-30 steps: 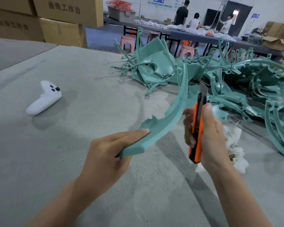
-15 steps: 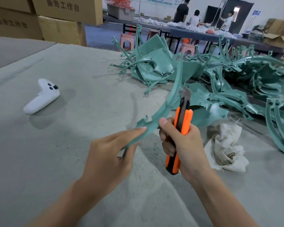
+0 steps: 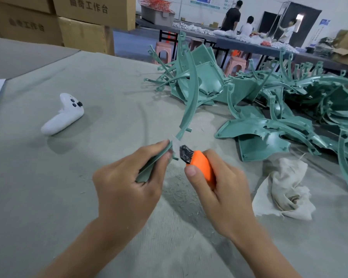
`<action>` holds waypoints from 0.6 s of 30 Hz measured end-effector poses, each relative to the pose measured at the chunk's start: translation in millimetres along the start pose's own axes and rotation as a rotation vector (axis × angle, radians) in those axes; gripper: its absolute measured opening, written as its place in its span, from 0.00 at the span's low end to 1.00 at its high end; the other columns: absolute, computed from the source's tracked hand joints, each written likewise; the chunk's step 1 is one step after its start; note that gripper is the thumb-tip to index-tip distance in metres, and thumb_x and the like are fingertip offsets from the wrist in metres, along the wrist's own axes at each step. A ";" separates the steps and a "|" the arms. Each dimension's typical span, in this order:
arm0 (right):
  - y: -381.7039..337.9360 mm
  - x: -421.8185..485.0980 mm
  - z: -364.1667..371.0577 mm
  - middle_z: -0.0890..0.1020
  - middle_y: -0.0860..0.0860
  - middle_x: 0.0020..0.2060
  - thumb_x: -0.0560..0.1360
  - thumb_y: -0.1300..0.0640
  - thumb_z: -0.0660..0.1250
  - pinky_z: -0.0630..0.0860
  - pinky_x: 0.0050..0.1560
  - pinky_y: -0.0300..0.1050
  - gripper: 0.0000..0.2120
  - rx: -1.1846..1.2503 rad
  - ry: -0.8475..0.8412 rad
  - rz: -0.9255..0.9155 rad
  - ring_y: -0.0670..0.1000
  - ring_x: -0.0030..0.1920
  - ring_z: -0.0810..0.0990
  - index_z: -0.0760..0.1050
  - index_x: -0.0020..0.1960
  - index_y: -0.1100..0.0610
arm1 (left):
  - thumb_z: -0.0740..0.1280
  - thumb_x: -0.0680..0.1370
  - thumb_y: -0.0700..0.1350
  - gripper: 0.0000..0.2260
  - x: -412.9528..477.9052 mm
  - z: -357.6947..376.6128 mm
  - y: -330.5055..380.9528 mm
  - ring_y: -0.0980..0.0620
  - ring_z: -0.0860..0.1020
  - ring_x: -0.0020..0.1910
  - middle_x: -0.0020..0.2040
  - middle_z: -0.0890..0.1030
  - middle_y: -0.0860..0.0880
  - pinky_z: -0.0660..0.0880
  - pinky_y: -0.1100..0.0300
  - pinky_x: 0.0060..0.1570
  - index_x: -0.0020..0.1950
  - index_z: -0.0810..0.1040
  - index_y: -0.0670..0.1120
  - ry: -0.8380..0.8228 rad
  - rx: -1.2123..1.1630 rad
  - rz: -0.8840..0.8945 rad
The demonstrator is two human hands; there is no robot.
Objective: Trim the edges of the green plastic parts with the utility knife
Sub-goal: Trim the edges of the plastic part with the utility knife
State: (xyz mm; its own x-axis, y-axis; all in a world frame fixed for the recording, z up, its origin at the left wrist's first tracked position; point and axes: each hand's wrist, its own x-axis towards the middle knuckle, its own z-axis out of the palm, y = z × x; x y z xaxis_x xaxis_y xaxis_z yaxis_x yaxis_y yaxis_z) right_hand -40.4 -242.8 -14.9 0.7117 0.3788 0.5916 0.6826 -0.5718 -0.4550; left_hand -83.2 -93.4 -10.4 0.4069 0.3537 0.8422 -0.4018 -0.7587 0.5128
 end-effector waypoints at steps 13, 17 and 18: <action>-1.5 7.4 -4.6 0.56 0.40 0.25 0.76 0.37 0.58 0.58 0.24 0.43 0.19 -0.182 0.097 -0.046 0.49 0.25 0.61 0.58 0.39 0.49 | 0.71 0.73 0.37 0.03 1.6 -1.8 -2.2 0.66 0.70 0.37 0.34 0.79 0.57 0.64 0.82 0.42 0.42 0.85 0.41 -0.004 0.069 0.058; -3.6 7.4 -2.2 0.55 0.40 0.25 0.77 0.37 0.58 0.57 0.24 0.41 0.18 -0.160 0.111 -0.072 0.47 0.25 0.59 0.58 0.39 0.48 | 0.69 0.74 0.37 0.06 0.8 -1.9 -2.5 0.66 0.68 0.37 0.30 0.81 0.51 0.63 0.83 0.43 0.40 0.85 0.40 -0.004 0.116 0.090; -3.6 7.9 -1.8 0.55 0.40 0.25 0.77 0.36 0.58 0.56 0.24 0.41 0.19 -0.152 0.106 -0.055 0.47 0.25 0.59 0.58 0.39 0.48 | 0.69 0.73 0.37 0.05 1.2 -1.4 -2.5 0.64 0.70 0.36 0.30 0.81 0.51 0.63 0.83 0.42 0.40 0.85 0.40 -0.002 0.120 0.095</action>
State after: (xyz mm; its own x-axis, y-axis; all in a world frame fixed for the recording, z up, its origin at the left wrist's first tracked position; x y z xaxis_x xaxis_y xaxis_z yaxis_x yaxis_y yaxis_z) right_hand -37.5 -239.0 -7.4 0.6469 0.3388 0.6832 0.6815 -0.6589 -0.3186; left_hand -82.8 -90.3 -10.5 0.3738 0.2762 0.8855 -0.3372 -0.8488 0.4071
